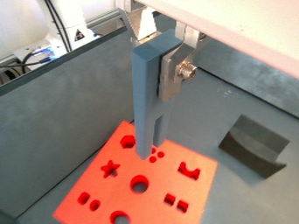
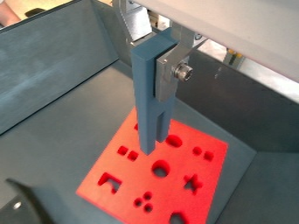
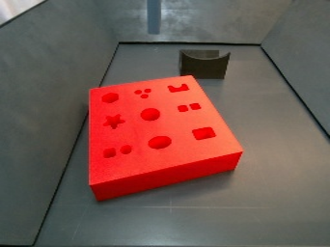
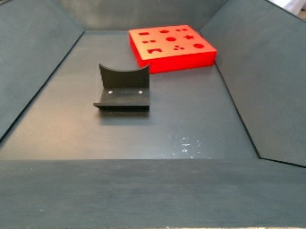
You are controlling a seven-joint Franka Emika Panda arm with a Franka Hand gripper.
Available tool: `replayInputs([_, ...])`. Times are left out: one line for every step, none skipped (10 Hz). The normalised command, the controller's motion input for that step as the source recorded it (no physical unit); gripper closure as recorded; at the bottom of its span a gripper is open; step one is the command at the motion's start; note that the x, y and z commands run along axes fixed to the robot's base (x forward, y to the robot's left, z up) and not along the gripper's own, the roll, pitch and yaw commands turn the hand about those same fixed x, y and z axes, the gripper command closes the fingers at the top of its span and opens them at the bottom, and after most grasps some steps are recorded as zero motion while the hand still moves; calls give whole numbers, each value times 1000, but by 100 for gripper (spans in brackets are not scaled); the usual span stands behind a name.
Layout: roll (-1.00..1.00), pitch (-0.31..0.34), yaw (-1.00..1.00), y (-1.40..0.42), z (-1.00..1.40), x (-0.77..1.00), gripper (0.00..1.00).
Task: Pick up the double-square object. Move up. Move to above the board. Insert the double-square object.
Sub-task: Move to above the board, then insert the double-square object.
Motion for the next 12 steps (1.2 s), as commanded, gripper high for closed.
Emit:
replayInputs([15,105,12,-267,40,82,100])
replayInputs([21,86,12,-173,34,54,100])
replayInputs([0,-44,-1000,0,-340,0,100])
replayInputs([0,-47,-1000,0,-340,0,100])
replayInputs([0,-66,-1000,0,-311,0,100])
replayInputs([0,-74,-1000,0,-249,34,100])
replayInputs([-17,-70,-1000,0,-194,77,100])
replayInputs([-53,-57,-860,0,-106,251,100])
replayInputs([-41,-54,-749,0,-129,377,100])
replayInputs([0,-54,-631,0,-226,509,100])
replayInputs([20,-50,-563,0,-406,600,100])
replayInputs([131,-43,-503,0,-617,680,100])
